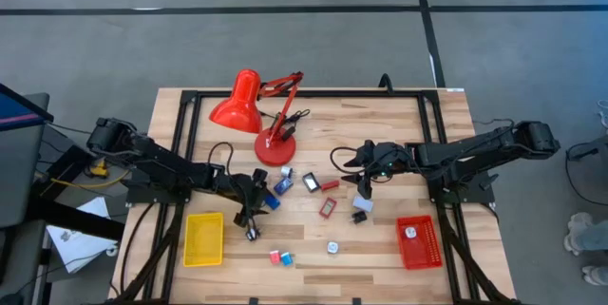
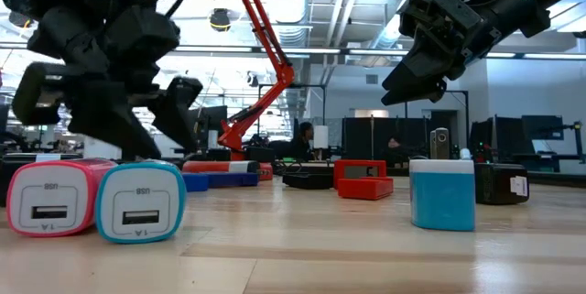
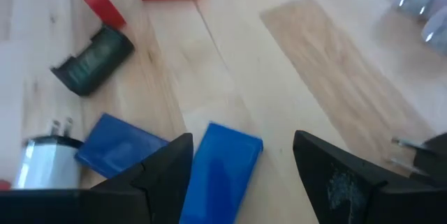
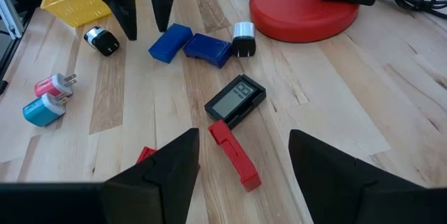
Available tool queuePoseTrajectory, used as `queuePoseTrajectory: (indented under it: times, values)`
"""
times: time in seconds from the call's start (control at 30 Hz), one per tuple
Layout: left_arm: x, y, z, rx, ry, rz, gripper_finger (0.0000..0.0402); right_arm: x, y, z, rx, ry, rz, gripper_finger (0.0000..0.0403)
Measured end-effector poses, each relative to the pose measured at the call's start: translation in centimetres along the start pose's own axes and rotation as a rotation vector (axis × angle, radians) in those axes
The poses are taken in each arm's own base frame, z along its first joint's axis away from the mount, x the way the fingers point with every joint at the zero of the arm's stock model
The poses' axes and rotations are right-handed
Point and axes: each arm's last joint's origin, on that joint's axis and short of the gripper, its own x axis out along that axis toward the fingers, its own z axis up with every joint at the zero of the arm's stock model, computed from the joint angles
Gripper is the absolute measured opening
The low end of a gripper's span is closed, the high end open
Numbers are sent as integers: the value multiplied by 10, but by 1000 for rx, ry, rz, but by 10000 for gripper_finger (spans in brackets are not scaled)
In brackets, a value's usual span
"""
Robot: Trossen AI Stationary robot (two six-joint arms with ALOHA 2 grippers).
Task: Pick & Place Office items
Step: Put the blue digital timer into the yellow bin
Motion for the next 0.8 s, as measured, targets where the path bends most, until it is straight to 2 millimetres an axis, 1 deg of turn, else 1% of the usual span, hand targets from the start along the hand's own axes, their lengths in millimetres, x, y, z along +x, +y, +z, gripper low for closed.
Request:
queuePoseTrajectory:
  times: [0.13, 0.33, 0.57, 0.8]
  values:
    - [1, -1, -3, 2, 24, -5, 241, 0, 0, 0, 0, 1, 0, 214]
    - [11, -2, -12, 10, 94, 38, 241, 0, 0, 0, 0, 1, 0, 214]
    - [23, -2, -12, 9, 63, 51, 241, 0, 0, 0, 0, 0, 0, 214]
    - [28, -4, -18, 6, 101, 45, 241, 0, 0, 0, 0, 1, 0, 214]
